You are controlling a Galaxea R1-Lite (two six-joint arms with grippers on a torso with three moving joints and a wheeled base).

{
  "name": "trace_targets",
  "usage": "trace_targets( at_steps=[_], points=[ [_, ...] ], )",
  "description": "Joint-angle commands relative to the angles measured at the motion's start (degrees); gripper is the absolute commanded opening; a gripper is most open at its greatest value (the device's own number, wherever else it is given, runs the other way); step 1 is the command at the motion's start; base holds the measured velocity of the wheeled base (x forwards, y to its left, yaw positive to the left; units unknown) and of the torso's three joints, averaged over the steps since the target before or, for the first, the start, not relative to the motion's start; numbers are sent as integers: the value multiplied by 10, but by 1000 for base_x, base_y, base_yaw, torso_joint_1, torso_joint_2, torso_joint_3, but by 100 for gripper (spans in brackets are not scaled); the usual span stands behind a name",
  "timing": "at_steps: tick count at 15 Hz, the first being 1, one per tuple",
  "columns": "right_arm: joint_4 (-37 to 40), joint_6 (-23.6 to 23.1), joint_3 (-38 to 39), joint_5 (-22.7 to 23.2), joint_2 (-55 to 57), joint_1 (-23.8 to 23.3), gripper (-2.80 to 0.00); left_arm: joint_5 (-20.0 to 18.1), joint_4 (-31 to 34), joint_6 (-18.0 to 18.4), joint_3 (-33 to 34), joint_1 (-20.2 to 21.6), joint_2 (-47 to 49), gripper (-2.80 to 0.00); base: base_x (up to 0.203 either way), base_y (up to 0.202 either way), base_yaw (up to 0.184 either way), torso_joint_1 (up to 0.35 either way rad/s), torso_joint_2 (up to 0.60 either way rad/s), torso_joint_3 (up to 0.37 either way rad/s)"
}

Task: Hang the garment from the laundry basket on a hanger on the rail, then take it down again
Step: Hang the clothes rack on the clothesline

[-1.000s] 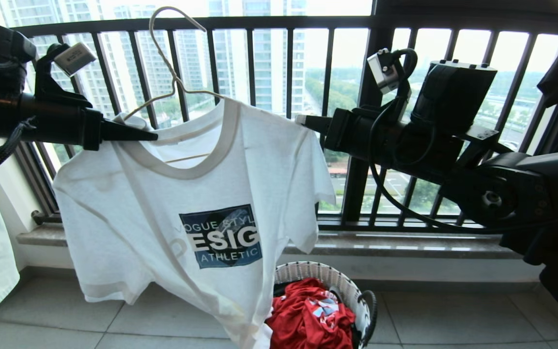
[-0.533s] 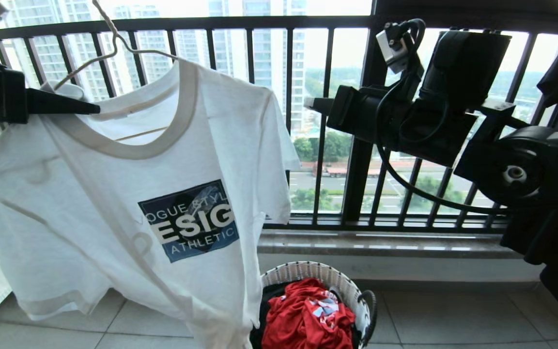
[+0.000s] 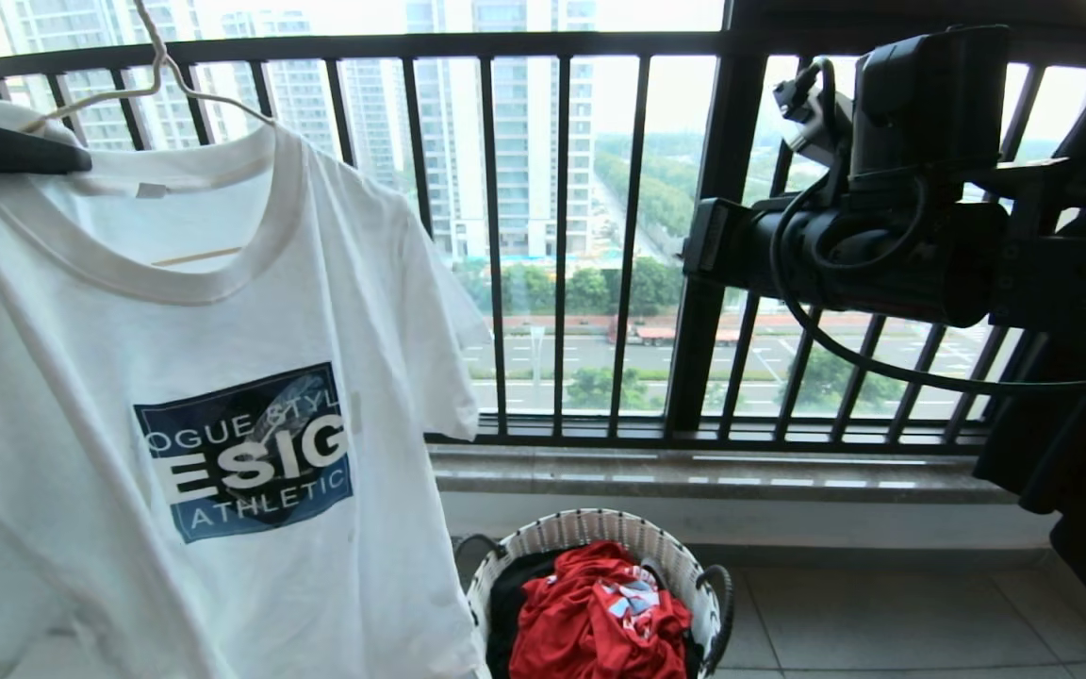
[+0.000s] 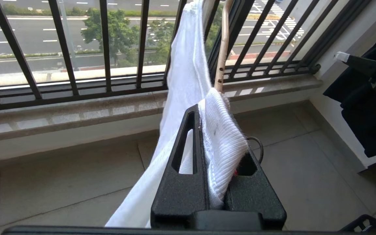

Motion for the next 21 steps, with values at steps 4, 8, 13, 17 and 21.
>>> trace_targets(
  at_steps=[4, 8, 13, 17, 21],
  points=[
    [6, -25, 47, -10, -61, 7, -280, -3, -14, -54, 72, -1, -38, -280, 0, 0, 0, 0, 0, 0],
    [12, -41, 44, -49, -47, 18, -280, 77, -106, -91, 90, -50, -24, -280, 0, 0, 0, 0, 0, 0],
    [14, -44, 57, -118, -34, 21, -280, 243, -120, -92, 114, -157, -27, -280, 0, 0, 0, 0, 0, 0],
    [15, -48, 89, -121, -58, 20, -280, 330, -120, -85, 122, -194, -38, -280, 0, 0, 0, 0, 0, 0],
    [12, -65, 99, -121, -77, 20, -280, 330, -120, -83, 131, -206, -43, -280, 0, 0, 0, 0, 0, 0]
  ],
)
